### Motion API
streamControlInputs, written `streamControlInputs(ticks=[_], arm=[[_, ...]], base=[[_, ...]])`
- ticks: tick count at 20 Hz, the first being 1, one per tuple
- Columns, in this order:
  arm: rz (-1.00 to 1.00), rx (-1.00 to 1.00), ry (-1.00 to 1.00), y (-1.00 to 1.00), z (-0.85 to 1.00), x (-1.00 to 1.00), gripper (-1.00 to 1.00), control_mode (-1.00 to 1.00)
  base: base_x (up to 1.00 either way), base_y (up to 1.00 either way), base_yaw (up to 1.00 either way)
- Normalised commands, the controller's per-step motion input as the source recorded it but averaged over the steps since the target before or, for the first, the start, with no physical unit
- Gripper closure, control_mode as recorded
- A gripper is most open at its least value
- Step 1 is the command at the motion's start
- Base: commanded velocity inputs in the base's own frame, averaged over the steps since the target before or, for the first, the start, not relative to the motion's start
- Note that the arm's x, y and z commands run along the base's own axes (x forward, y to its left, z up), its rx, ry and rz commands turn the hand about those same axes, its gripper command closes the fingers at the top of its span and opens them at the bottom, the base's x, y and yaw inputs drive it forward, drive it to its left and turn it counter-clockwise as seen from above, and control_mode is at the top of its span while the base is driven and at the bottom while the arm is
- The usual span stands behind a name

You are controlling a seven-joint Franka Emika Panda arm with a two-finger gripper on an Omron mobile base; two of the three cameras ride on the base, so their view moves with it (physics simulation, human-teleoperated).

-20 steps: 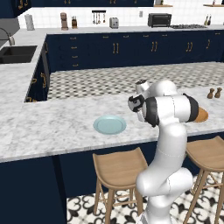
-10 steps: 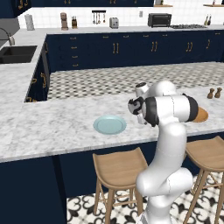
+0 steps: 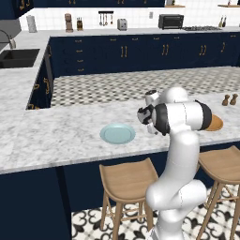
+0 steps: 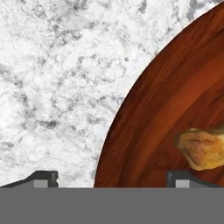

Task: Pick the chicken drumstick and lemon wedge from their plates and place them in the bowl. Then put the bowl in the fridge.

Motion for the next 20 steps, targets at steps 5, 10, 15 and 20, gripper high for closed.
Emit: streamControlInputs(ticks=[5,10,15,20], arm=[[0.00,0.00,-0.04,0.00,0.00,0.00,1.00,-1.00],[0.00,0.00,-0.01,0.00,0.00,0.00,1.00,-1.00],[0.00,0.00,-0.01,0.00,0.01,0.00,1.00,-1.00],[0.12,0.00,-0.19,0.03,0.80,0.00,1.00,-1.00]], base=[[0.00,0.00,0.00],[0.00,0.00,0.00],[0.00,0.00,0.00],[0.00,0.00,0.00]])
